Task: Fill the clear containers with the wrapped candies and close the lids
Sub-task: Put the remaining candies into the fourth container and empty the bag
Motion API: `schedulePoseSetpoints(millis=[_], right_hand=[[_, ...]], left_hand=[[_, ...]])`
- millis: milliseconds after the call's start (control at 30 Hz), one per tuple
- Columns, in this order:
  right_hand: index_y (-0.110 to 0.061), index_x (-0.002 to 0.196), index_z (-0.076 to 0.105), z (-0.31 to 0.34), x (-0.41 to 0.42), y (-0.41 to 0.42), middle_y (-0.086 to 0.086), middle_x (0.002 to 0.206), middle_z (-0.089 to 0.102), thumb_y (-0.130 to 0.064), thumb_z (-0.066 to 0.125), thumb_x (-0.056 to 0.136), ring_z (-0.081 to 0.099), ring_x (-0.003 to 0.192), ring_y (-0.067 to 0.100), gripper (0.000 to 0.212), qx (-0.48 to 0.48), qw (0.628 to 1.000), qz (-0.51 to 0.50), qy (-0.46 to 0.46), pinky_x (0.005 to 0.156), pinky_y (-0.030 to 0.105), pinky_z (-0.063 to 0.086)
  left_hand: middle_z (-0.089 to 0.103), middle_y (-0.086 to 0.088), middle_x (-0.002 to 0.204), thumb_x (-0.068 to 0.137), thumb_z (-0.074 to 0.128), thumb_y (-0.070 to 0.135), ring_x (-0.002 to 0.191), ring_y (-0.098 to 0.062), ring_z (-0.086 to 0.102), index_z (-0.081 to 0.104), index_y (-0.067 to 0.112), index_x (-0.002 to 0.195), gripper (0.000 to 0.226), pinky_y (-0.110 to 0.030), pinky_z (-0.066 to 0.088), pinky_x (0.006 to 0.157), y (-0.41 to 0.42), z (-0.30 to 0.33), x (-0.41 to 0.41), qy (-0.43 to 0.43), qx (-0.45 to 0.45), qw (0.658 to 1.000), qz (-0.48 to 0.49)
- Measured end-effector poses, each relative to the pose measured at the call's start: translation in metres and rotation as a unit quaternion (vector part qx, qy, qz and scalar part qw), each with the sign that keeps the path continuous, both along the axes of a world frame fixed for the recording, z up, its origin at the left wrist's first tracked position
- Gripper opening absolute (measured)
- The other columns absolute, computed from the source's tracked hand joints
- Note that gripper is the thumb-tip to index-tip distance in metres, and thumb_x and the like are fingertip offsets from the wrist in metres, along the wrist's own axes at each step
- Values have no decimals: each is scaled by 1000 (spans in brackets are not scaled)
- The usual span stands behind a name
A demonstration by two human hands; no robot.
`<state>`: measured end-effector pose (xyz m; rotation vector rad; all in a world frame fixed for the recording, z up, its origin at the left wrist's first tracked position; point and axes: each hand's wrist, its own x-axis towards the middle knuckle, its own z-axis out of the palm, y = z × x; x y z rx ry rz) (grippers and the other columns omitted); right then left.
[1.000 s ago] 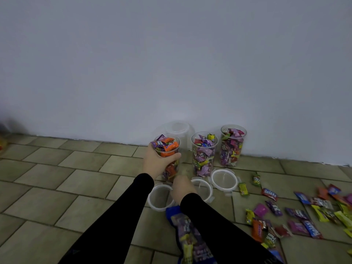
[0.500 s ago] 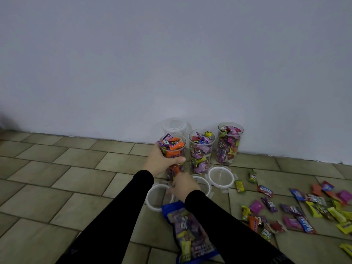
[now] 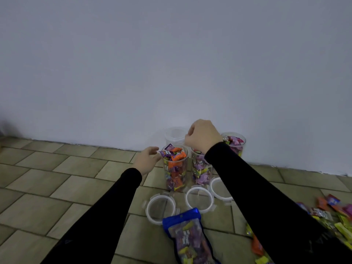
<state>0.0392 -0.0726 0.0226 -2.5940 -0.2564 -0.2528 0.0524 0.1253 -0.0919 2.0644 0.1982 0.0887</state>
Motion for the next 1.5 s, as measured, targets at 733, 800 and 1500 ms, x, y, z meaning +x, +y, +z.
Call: schedulePoseSetpoints(millis=[733,800,1500], right_hand=[[-13,137,50,-34,85,-3,5,137,53,-35,63,90,55,119,18,54,66,990,82,89,99,25,38],[-16,139,49,-28,77,-2,2,138,52,-34,63,90,56,115,16,54,106,988,85,69,98,25,39],[-18,124,61,17,-78,-152,-11,114,63,-30,50,98,58,88,-4,31,404,904,12,-140,75,14,46]], left_hand=[[61,-2,127,85,69,4,107,-27,62,54,21,130,50,-31,53,82,-1,-2,63,-59,-9,993,-106],[57,7,126,85,70,12,105,-15,60,49,26,136,57,-15,47,71,3,12,58,-102,52,989,-97],[34,7,127,88,45,62,118,-12,46,33,29,146,68,-17,38,96,-160,84,-70,-434,105,884,-137]])
